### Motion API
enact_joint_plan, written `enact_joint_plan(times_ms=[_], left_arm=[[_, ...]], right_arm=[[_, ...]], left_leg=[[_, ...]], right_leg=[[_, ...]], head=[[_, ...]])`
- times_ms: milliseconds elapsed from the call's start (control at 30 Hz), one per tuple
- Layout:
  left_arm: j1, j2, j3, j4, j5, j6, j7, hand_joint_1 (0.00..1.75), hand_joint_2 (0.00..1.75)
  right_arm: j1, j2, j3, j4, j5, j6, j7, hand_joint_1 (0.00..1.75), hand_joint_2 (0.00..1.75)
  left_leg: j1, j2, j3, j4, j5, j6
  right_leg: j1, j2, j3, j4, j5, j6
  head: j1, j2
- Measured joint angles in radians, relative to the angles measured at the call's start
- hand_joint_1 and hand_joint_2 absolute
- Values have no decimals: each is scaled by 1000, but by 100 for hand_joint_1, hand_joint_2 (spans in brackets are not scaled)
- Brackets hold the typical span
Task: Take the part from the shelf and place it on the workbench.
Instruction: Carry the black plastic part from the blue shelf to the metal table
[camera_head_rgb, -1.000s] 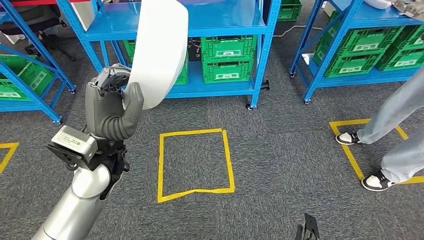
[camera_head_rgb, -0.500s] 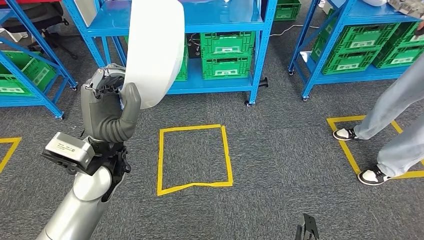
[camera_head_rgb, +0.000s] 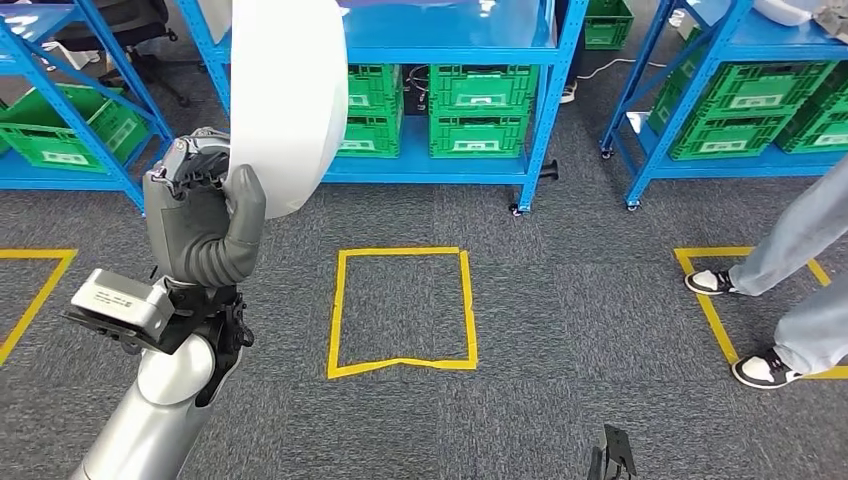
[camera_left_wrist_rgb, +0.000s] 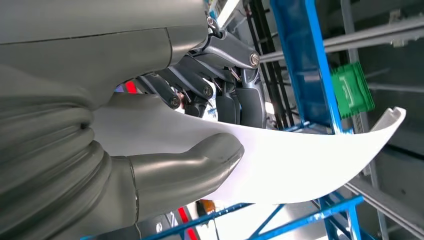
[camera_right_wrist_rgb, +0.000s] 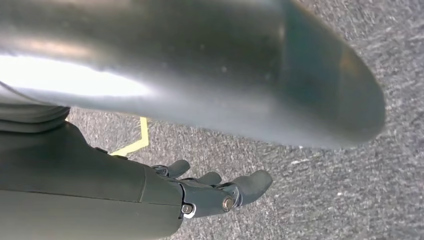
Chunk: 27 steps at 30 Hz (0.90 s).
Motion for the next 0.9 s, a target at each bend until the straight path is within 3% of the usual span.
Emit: enact_joint_plan(times_ms=[33, 100, 167, 200, 233, 267, 300, 333, 400, 467, 533, 600, 667, 733, 767, 800, 900], left_arm=[[0, 0, 1, 0, 0, 0, 0, 175, 175], [-1, -1, 4, -1, 0, 0, 0, 175, 175], [-1, -3, 5, -1, 0, 0, -1, 175, 175], [0, -4, 5, 0, 0, 0, -1, 175, 175], [1, -5, 5, 2, 0, 0, -1, 175, 175], [3, -5, 5, 3, 0, 0, -1, 175, 175], [3, -5, 5, 5, 0, 0, -1, 175, 175], [4, -5, 5, 6, 0, 1, -1, 175, 175], [3, -6, 5, 8, 0, 1, -4, 175, 175], [1, -8, 5, 10, -1, 1, -8, 175, 175], [1, -8, 5, 10, -2, 4, -10, 175, 175], [0, -6, 5, 10, -2, 6, -11, 175, 175], [-1, -6, 6, 10, -2, 7, -12, 175, 175], [1, -7, 6, 10, -3, 7, -13, 175, 175], [3, -7, 5, 11, -3, 7, -13, 175, 175], [4, -6, 5, 10, -3, 7, -13, 175, 175], [4, -7, 5, 9, -5, 7, -13, 175, 175]], right_arm=[[-1, 0, 0, 0, 0, 0, -1, 0, 0], [-1, 0, 0, 0, 0, 1, -2, 0, 0], [2, -1, 0, 0, 0, 1, -2, 0, 0], [3, -2, 0, 0, 0, 1, -2, 0, 0], [4, -3, 0, 0, 0, 1, -2, 0, 0], [5, -3, 0, 0, 2, 1, -2, 0, 0], [5, -3, 0, 0, 3, 1, -2, 0, 0], [4, -3, 0, 0, 6, 0, -3, 0, 0], [3, -3, 0, 0, 11, -1, -6, 0, 0], [3, -4, 1, 0, 17, -3, -8, 0, 0], [3, -2, 1, 0, 23, -4, -8, 0, 0], [1, -1, 1, 0, 28, -5, -8, 0, 0], [3, -1, 2, 0, 31, -7, -8, 0, 0], [8, -1, 2, 0, 32, -10, -8, 0, 0], [10, -1, 2, 0, 32, -11, -8, 0, 0], [11, -1, 2, 0, 32, -11, -8, 0, 0], [10, -1, 2, 0, 32, -12, -8, 0, 0]], left_leg=[[1, -9, -2, -2, 6, 7], [4, -26, -6, -7, 21, 21], [6, -44, -16, -8, 31, 30], [4, -54, -22, -6, 35, 32], [3, -65, -28, -4, 39, 33], [2, -77, -33, -2, 41, 32], [2, -90, -38, 2, 43, 31], [2, -102, -42, 6, 45, 30], [1, -125, -51, 15, 47, 24], [2, -144, -61, 19, 52, 13], [4, -159, -68, 16, 59, -1], [1, -127, -82, 38, 42, -12], [1, -72, -128, 142, -20, -22], [8, -52, -185, 275, -79, -31], [12, -49, -195, 303, -84, -34], [14, -46, -182, 288, -69, -36], [13, -7, -62, 81, 13, -32]], right_leg=[[-2, -1, -1, 0, 0, 7], [-6, 29, -15, 32, -30, 19], [-6, 73, -62, 146, -101, 24], [-5, 83, -91, 215, -134, 24], [-3, 87, -111, 267, -152, 23], [-1, 89, -113, 280, -149, 20], [0, 92, -95, 253, -129, 17], [0, 102, -59, 191, -98, 12], [-1, 141, 14, 60, -58, 2], [1, 160, 37, 9, -54, -5], [1, 139, 36, 4, -46, -12], [-4, 117, 38, -4, -39, -24], [-7, 93, 36, -8, -35, -32], [-7, 66, 32, -7, -34, -33], [-7, 53, 31, -7, -33, -32], [-8, 41, 31, -6, -33, -32], [-6, 9, 33, -3, -35, -24]], head=[[0, 0], [1, 0], [6, 0], [8, 0], [8, 0], [9, 0], [9, 0], [9, 0], [8, 0], [8, 0], [9, 0], [5, 0], [-2, 0], [-5, 0], [-6, 0], [-6, 0], [-6, 0]])
